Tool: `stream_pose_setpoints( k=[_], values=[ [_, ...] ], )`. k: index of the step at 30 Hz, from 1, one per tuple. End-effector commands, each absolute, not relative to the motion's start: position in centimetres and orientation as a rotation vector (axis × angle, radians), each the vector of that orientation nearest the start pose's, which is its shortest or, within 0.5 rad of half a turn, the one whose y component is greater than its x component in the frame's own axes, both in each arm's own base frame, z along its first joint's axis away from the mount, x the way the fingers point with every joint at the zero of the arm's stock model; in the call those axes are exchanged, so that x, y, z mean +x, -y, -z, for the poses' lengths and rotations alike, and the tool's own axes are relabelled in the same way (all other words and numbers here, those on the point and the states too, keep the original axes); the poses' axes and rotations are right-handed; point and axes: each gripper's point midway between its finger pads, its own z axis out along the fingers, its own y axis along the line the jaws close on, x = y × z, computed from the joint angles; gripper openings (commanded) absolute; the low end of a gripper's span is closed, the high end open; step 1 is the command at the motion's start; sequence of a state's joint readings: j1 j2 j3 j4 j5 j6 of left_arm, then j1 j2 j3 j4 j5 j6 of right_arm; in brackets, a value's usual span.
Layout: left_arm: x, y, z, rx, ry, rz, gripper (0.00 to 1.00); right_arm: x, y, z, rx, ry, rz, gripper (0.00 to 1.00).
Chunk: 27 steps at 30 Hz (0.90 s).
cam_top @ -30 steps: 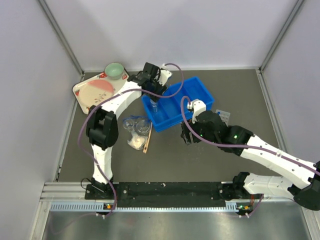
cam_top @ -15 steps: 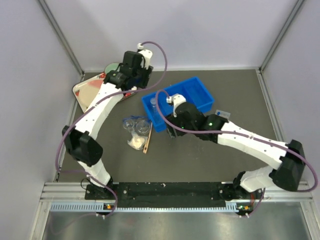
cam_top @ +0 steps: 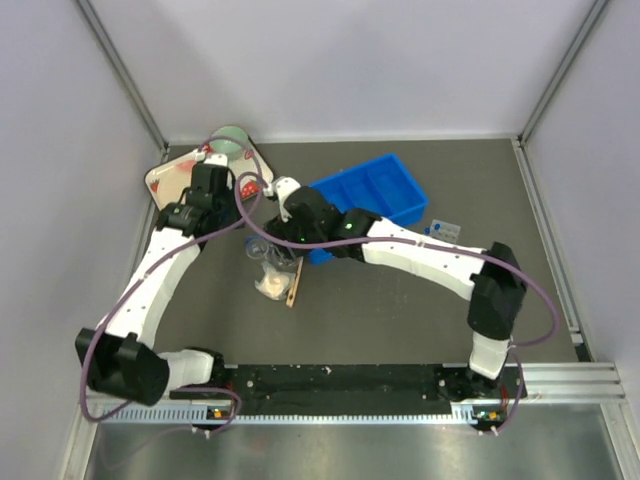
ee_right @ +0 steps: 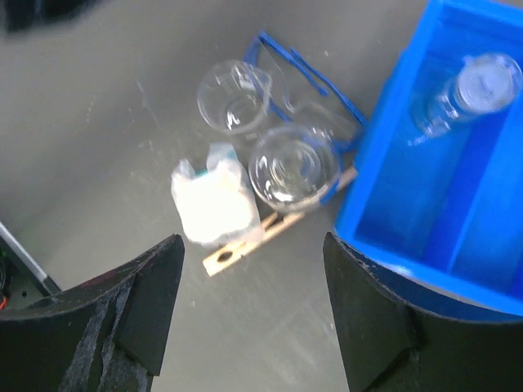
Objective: Organize the chemistry lab equipment
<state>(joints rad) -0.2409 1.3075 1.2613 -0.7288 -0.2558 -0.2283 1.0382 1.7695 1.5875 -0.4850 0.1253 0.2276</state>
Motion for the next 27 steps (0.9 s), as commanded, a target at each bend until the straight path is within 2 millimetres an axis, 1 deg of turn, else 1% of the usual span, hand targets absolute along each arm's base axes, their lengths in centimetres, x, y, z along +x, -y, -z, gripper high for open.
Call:
stream_pose_setpoints(
  k=[1,2,3,4,5,6,7,11,12,13,14,15,16,18,21,23,24,26,27],
  values=[
    [32.2,3.6,-21.9,-0.279,-2.226,-0.009,0.55,27.3,-46.2,-20.6,-0.907,-2.038,-0.580,0.69],
    [31.5,2.9,-22.4,-0.306,-2.203,-0.006,0.55,27.6,-47.0,-21.2,-0.907,-2.018,-0.604,0.69],
    [31.0,2.5,-22.3,-0.327,-2.196,-0.005,0.55,27.7,-47.7,-20.1,-0.928,-2.029,-0.601,0.69],
    [30.4,2.2,-21.4,-0.342,-2.206,-0.009,0.57,28.0,-48.3,-20.6,-0.928,-2.012,-0.615,0.69],
    [29.9,1.6,-22.0,-0.360,-2.177,-0.008,0.57,28.1,-48.9,-20.7,-0.930,-1.999,-0.632,0.69],
    [29.5,1.4,-21.8,-0.370,-2.179,-0.010,0.58,28.4,-49.5,-19.8,-0.942,-2.004,-0.630,0.69],
    [28.9,1.0,-21.8,-0.388,-2.171,-0.016,0.58,28.6,-50.0,-20.2,-0.939,-1.990,-0.640,0.69],
    [27.5,0.2,-21.2,-0.462,-2.143,-0.010,0.61,29.5,-51.2,-19.7,-0.931,-1.973,-0.640,0.69],
    [27.2,0.1,-20.4,-0.481,-2.147,-0.009,0.61,29.7,-51.6,-20.0,-0.921,-1.953,-0.647,0.69],
    [27.0,0.1,-20.3,-0.497,-2.136,0.012,0.61,29.9,-51.7,-19.9,-0.914,-1.949,-0.645,0.69],
    [26.8,-0.4,-20.0,-0.524,-2.132,0.009,0.61,30.2,-51.8,-19.9,-0.905,-1.944,-0.641,0.69],
    [26.7,-0.6,-19.4,-0.541,-2.134,0.011,0.61,30.5,-51.9,-20.0,-0.893,-1.937,-0.642,0.69],
    [26.7,-0.4,-19.3,-0.541,-2.131,0.038,0.61,30.8,-52.0,-20.1,-0.885,-1.935,-0.639,0.69],
    [26.7,-0.9,-18.9,-0.574,-2.125,0.049,0.61,31.6,-51.9,-19.8,-0.862,-1.947,-0.634,0.69],
    [26.7,-0.4,-18.4,-0.567,-2.144,0.095,0.61,32.6,-51.5,-20.0,-0.828,-1.952,-0.644,0.69],
    [26.9,-0.3,-18.2,-0.573,-2.147,0.108,0.61,33.1,-51.3,-20.0,-0.821,-1.955,-0.646,0.69],
    [26.9,-0.4,-18.2,-0.585,-2.143,0.102,0.61,33.7,-51.0,-19.7,-0.815,-1.965,-0.644,0.69],
    [26.8,-0.7,-18.4,-0.609,-2.127,0.092,0.61,33.8,-51.3,-20.0,-0.818,-1.970,-0.666,0.69],
    [26.7,-0.7,-18.5,-0.627,-2.117,0.097,0.61,34.0,-51.4,-19.0,-0.828,-1.987,-0.658,0.69]
  ],
)
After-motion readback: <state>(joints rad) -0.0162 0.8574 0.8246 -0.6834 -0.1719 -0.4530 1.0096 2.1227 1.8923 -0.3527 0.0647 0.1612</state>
